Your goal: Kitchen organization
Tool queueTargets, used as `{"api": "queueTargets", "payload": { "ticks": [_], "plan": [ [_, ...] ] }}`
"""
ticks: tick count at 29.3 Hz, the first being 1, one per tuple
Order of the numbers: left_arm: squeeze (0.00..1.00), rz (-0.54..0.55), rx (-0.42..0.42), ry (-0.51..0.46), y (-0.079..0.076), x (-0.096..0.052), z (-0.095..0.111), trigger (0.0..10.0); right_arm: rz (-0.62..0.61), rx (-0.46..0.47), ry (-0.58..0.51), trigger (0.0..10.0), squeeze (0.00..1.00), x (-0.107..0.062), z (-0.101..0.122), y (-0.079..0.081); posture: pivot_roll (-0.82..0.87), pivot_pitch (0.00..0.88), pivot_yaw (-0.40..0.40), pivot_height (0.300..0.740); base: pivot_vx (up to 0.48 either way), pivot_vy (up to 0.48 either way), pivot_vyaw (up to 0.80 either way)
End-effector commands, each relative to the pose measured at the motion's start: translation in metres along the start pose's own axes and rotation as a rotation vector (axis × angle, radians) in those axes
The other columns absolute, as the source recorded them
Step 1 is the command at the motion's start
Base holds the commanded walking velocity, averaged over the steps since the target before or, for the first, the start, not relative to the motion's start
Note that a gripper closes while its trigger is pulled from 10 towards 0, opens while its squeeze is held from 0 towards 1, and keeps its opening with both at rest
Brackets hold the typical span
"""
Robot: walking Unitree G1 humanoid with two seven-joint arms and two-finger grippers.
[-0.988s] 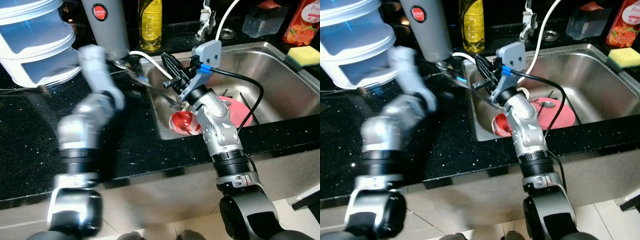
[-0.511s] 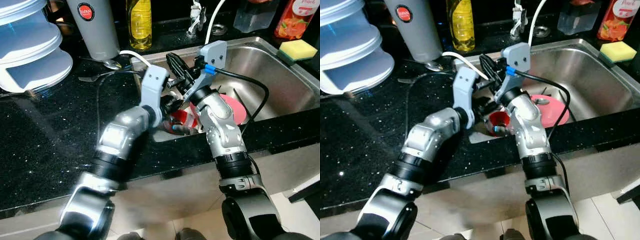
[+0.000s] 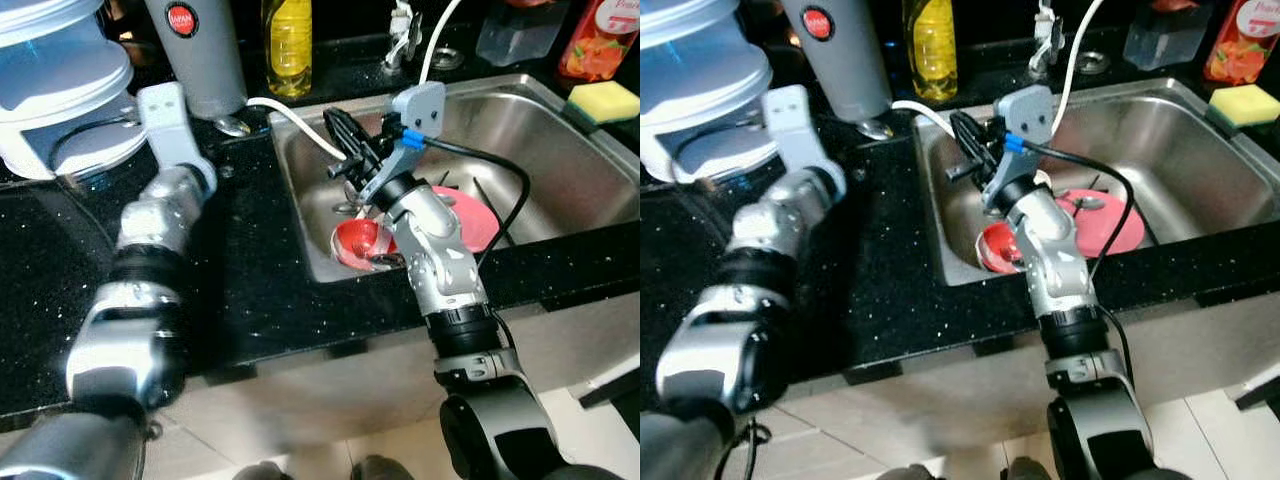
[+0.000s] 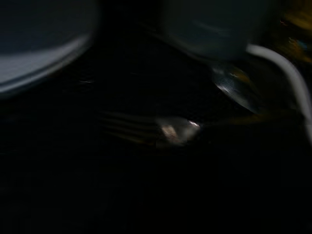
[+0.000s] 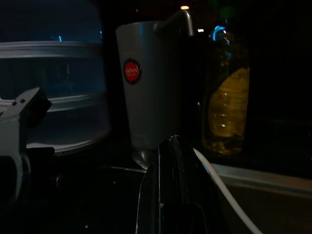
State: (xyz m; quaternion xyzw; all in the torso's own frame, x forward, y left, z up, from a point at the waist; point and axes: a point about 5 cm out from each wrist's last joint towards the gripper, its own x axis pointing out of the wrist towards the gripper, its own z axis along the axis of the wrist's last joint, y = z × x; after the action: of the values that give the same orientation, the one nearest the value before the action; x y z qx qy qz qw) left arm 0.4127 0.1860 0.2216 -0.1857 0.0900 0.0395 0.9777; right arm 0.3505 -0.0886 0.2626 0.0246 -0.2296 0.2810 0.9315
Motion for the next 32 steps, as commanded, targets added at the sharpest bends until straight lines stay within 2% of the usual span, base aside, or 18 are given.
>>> {"api": "queueTargets", "payload": {
  "ticks": [1, 5, 6, 12, 14, 17, 22, 23, 28, 30, 32],
  "plan": [
    [0.0, 0.06, -0.052, -0.012, 0.008, 0.002, 0.004, 10.0, 0.008, 0.007, 0.002, 10.0, 0.0, -0.002, 0.001, 0.004, -0.02, 0.115, 0.089, 0.74, 0.0, 0.0, 0.0],
    [0.0, 0.092, -0.065, -0.026, 0.011, 0.003, 0.007, 10.0, 0.001, 0.004, 0.008, 10.0, 0.0, -0.005, 0.001, 0.002, -0.04, 0.124, 0.091, 0.74, 0.0, 0.0, 0.0],
    [1.0, 0.098, -0.064, -0.047, 0.01, 0.003, 0.011, 10.0, -0.005, -0.002, 0.017, 10.0, 0.0, -0.008, 0.0, 0.001, -0.06, 0.142, 0.095, 0.74, 0.0, 0.0, 0.0],
    [1.0, 0.108, -0.069, -0.074, 0.007, 0.005, 0.017, 10.0, -0.02, -0.015, 0.037, 10.0, 0.0, -0.015, 0.001, -0.002, -0.08, 0.159, 0.096, 0.74, 0.0, 0.0, 0.0],
    [1.0, 0.131, -0.022, -0.107, 0.007, 0.005, 0.02, 10.0, -0.023, -0.017, 0.042, 10.0, 0.0, -0.017, 0.002, -0.002, -0.09, 0.164, 0.095, 0.74, 0.0, 0.0, 0.0],
    [1.0, 0.14, 0.065, -0.229, 0.002, 0.003, 0.039, 10.0, -0.025, -0.018, 0.046, 10.0, 0.0, -0.018, 0.003, -0.003, -0.09, 0.171, 0.093, 0.74, 0.0, 0.0, 0.0],
    [1.0, 0.156, 0.097, -0.29, 0.002, 0.001, 0.051, 10.0, -0.025, -0.018, 0.049, 10.0, 0.0, -0.018, 0.003, -0.003, -0.09, 0.174, 0.091, 0.74, 0.0, 0.0, 0.0],
    [0.0, 0.204, 0.071, -0.334, 0.012, -0.002, 0.061, 10.0, -0.021, -0.015, 0.053, 10.0, 0.0, -0.018, 0.003, -0.001, -0.09, 0.185, 0.086, 0.74, 0.0, 0.0, 0.0],
    [0.0, 0.238, 0.008, -0.33, 0.023, -0.003, 0.064, 10.0, -0.015, -0.013, 0.059, 10.0, 0.0, -0.018, 0.004, 0.0, -0.1, 0.198, 0.081, 0.74, 0.0, 0.0, 0.0],
    [0.0, 0.253, -0.064, -0.298, 0.03, -0.003, 0.062, 10.0, -0.014, -0.014, 0.065, 10.0, 0.0, -0.02, 0.006, 0.0, -0.11, 0.23, 0.078, 0.74, 0.0, 0.0, 0.0],
    [0.0, 0.262, -0.085, -0.285, 0.033, -0.003, 0.061, 10.0, -0.015, -0.014, 0.067, 10.0, 0.0, -0.02, 0.007, 0.0, -0.11, 0.234, 0.078, 0.74, 0.0, 0.0, 0.0]
  ]
}}
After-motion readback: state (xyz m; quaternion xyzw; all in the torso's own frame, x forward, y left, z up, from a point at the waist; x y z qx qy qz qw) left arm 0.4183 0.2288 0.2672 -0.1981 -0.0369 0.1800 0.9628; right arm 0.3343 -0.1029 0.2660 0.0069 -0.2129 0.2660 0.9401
